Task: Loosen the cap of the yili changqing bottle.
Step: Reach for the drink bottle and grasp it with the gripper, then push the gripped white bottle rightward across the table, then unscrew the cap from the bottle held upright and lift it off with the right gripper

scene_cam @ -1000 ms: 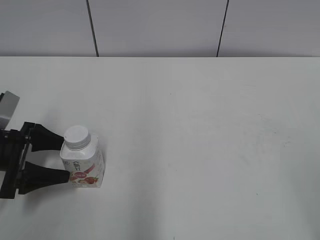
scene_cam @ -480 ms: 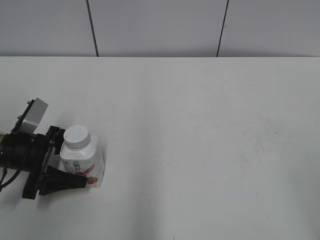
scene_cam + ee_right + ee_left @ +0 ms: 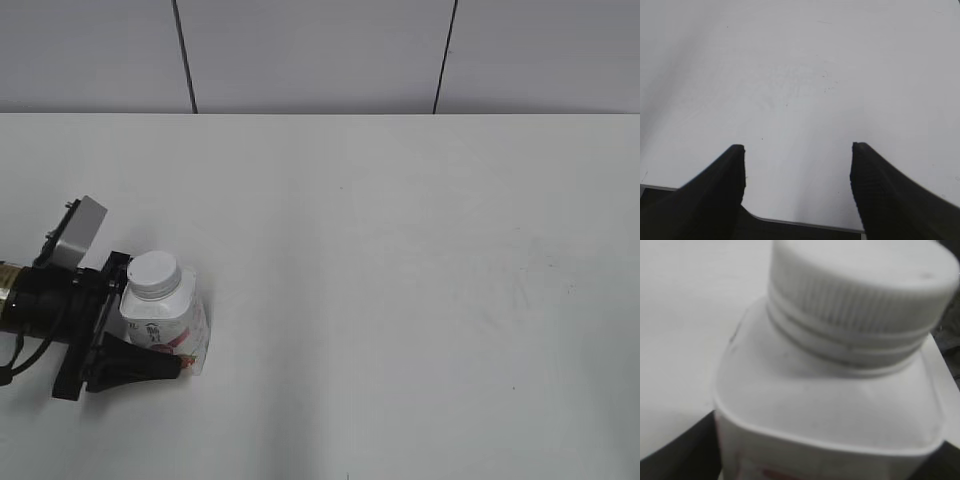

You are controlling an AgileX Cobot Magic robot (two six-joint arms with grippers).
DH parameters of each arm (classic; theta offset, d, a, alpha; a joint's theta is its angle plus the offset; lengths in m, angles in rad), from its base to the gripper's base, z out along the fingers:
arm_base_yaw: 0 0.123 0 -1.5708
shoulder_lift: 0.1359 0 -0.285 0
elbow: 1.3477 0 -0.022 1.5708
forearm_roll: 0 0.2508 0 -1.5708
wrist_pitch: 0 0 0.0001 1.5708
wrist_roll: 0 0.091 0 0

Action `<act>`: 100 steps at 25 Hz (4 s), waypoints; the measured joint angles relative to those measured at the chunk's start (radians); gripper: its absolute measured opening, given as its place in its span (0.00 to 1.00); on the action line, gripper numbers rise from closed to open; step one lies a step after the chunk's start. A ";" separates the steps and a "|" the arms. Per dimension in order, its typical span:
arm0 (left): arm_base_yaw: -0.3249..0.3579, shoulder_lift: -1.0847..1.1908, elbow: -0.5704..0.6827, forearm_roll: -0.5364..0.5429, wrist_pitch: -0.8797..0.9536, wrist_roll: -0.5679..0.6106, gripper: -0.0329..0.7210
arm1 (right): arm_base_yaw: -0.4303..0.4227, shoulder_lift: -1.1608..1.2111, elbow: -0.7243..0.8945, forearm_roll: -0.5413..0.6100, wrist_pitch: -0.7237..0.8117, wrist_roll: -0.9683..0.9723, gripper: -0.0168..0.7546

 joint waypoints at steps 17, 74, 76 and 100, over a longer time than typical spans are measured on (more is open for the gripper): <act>-0.021 0.000 -0.009 -0.021 0.003 0.000 0.60 | 0.000 0.000 0.000 0.000 0.000 0.000 0.70; -0.414 0.152 -0.326 -0.352 0.082 -0.030 0.53 | 0.000 0.000 0.000 0.000 0.000 0.000 0.70; -0.414 0.152 -0.326 -0.352 0.082 -0.030 0.53 | 0.000 0.000 0.000 0.000 0.000 0.000 0.70; -0.414 0.153 -0.326 -0.367 0.078 -0.027 0.60 | 0.000 0.015 -0.006 0.008 -0.025 0.075 0.70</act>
